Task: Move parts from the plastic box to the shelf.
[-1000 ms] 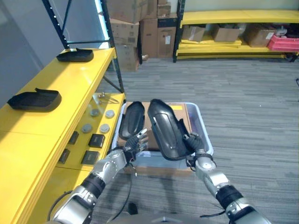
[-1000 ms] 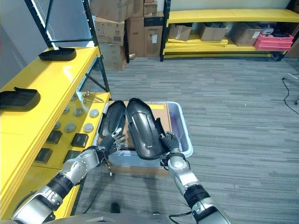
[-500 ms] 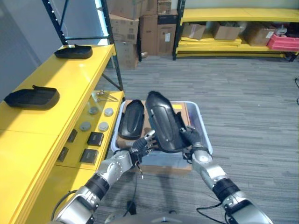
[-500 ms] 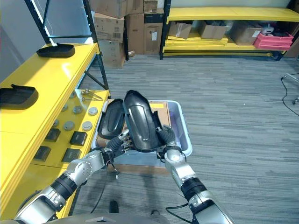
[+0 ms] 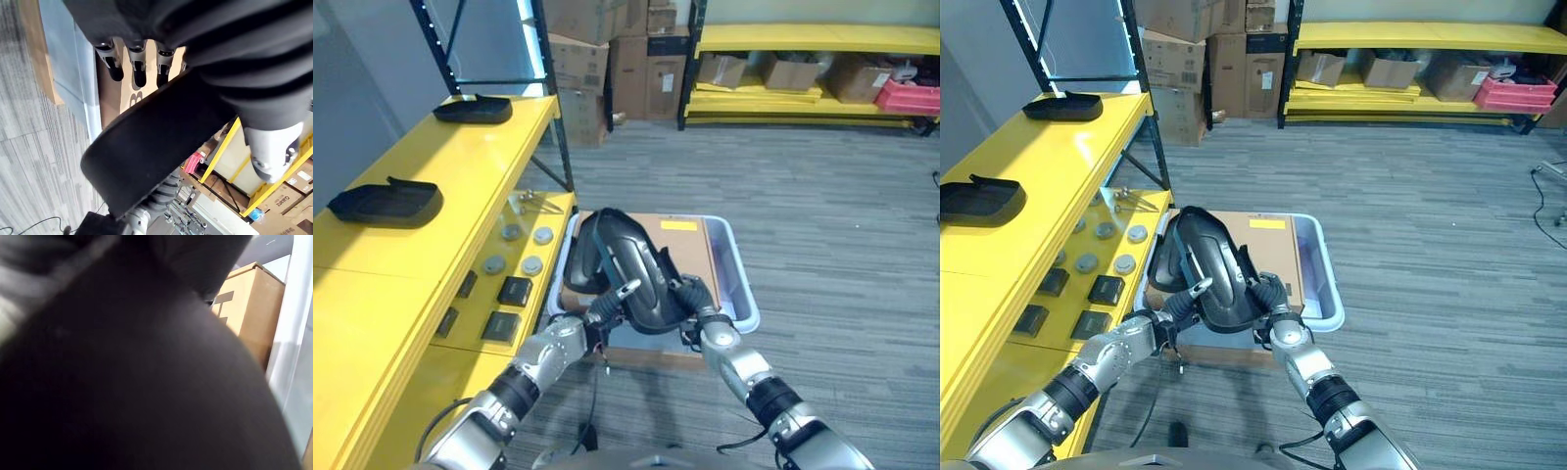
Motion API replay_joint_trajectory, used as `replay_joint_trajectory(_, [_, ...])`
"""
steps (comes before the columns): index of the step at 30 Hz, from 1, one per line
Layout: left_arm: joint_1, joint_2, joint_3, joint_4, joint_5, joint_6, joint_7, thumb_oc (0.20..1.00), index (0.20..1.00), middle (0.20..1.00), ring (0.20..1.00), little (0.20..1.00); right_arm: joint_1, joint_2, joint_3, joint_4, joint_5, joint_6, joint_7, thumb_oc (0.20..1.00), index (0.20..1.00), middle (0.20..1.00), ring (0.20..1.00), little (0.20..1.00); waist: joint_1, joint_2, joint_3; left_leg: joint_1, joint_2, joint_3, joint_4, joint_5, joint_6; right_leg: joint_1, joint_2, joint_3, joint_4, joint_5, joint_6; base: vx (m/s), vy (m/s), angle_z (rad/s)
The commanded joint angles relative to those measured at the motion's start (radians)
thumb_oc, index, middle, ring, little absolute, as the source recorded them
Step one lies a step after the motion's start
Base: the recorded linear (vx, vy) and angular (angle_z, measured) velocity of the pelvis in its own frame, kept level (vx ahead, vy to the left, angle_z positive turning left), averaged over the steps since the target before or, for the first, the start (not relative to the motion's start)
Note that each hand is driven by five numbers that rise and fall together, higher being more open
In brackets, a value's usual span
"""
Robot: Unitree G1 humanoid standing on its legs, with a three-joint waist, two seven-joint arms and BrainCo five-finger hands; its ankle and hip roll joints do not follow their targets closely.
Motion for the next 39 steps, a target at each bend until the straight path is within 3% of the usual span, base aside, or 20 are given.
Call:
replay_joint_trajectory(1, [-0.062,-0.02,-0.037,-0.004,0.042,-0.063,-0.018,0.517,0.517,0.517,0.517,0.517,-0.102,0.037,0.045,-0.027,-0.022,-0.03,0.017,0.2,0.2,0.2,0.2,0.2,0.015,-0.052,-0.042,0.004,-0.015,-0.01,0.038,-0.122,-0.012,-0.037,-0.094,-0.012,-0.04,0.036,0.083,0.0,0.0,0.0])
replay_joint_trajectory(2, [-0.062,-0.018,-0.038,-0.003,0.05,-0.063,-0.019,0.454,0.454,0.454,0.454,0.454,-0.103,0.036,0.046,-0.026,-0.017,-0.029,0.016,0.2,0.2,0.2,0.2,0.2,0.016,-0.051,-0.042,0.005,-0.015,-0.01,0.038,-0.122,-0.012,-0.036,-0.094,-0.012,-0.04,0.036,0.083,0.0,0.0,0.0])
replay_joint_trajectory(3, [-0.064,-0.014,-0.043,-0.006,0.09,-0.07,-0.018,0.322,0.322,0.322,0.322,0.322,-0.107,0.035,0.046,-0.028,-0.011,-0.021,0.012,0.2,0.2,0.2,0.2,0.2,0.017,-0.051,-0.042,0.005,-0.015,-0.012,0.038,-0.121,-0.012,-0.035,-0.094,-0.011,-0.04,0.036,0.083,0.0,0.0,0.0])
replay_joint_trajectory(6, [-0.07,-0.002,-0.036,-0.018,0.103,-0.081,0.01,0.2,0.2,0.2,0.2,0.2,-0.108,0.035,0.049,-0.029,0.001,-0.018,0.003,0.2,0.2,0.2,0.2,0.2,0.018,-0.049,-0.04,0.008,-0.016,-0.014,0.036,-0.121,-0.012,-0.033,-0.094,-0.011,-0.04,0.036,0.084,0.0,0.0,0.0])
replay_joint_trajectory(18, [-0.066,0.006,-0.019,-0.041,0.145,-0.143,0.053,0.2,0.2,0.2,0.2,0.2,-0.098,0.037,0.042,-0.036,0.033,-0.02,0.005,0.2,0.2,0.2,0.2,0.2,0.024,-0.047,-0.033,0.01,-0.018,-0.021,0.031,-0.119,-0.013,-0.031,-0.097,-0.015,-0.041,0.038,0.084,0.0,0.0,0.0])
replay_joint_trajectory(23, [-0.066,0.004,-0.011,-0.043,0.205,-0.205,0.102,0.2,0.2,0.2,0.2,0.2,-0.097,0.049,0.03,-0.041,0.076,-0.022,0.008,0.2,0.2,0.2,0.2,0.2,0.026,-0.048,-0.027,0.01,-0.019,-0.024,0.031,-0.118,-0.014,-0.028,-0.097,-0.014,-0.043,0.039,0.083,0.0,0.0,0.0])
replay_joint_trajectory(24, [-0.063,0.008,0.0,-0.054,0.205,-0.215,0.114,0.2,0.2,0.2,0.2,0.2,-0.091,0.052,0.024,-0.05,0.098,-0.019,0.003,0.774,0.774,0.774,0.774,0.774,0.028,-0.049,-0.026,0.012,-0.019,-0.026,0.03,-0.118,-0.014,-0.026,-0.097,-0.015,-0.044,0.039,0.082,0.0,0.0,0.0])
replay_joint_trajectory(25, [-0.06,0.013,0.009,-0.063,0.203,-0.22,0.123,0.2,0.2,0.2,0.2,0.2,-0.088,0.054,0.017,-0.056,0.106,-0.017,-0.003,1.0,1.0,1.0,1.0,1.0,0.029,-0.049,-0.026,0.013,-0.019,-0.026,0.031,-0.118,-0.014,-0.025,-0.097,-0.016,-0.043,0.039,0.081,0.0,0.0,0.0])
replay_joint_trajectory(31, [-0.042,0.034,0.071,-0.084,0.197,-0.225,0.149,0.2,0.2,0.2,0.2,0.2,-0.058,0.05,-0.031,-0.06,0.132,-0.043,-0.022,1.0,1.0,1.0,1.0,1.0,0.035,-0.049,-0.027,0.019,-0.019,-0.03,0.029,-0.119,-0.014,-0.017,-0.096,-0.018,-0.046,0.038,0.079,0.0,0.0,0.0])
replay_joint_trajectory(39, [0.006,0.057,0.156,-0.035,0.234,-0.293,0.176,0.2,0.2,0.2,0.2,0.2,0.007,0.028,-0.107,-0.02,0.132,-0.05,-0.035,1.0,1.0,1.0,1.0,1.0,0.032,-0.05,-0.028,0.015,-0.02,-0.027,0.033,-0.121,-0.012,-0.022,-0.096,-0.013,-0.041,0.034,0.076,0.0,0.0,0.0])
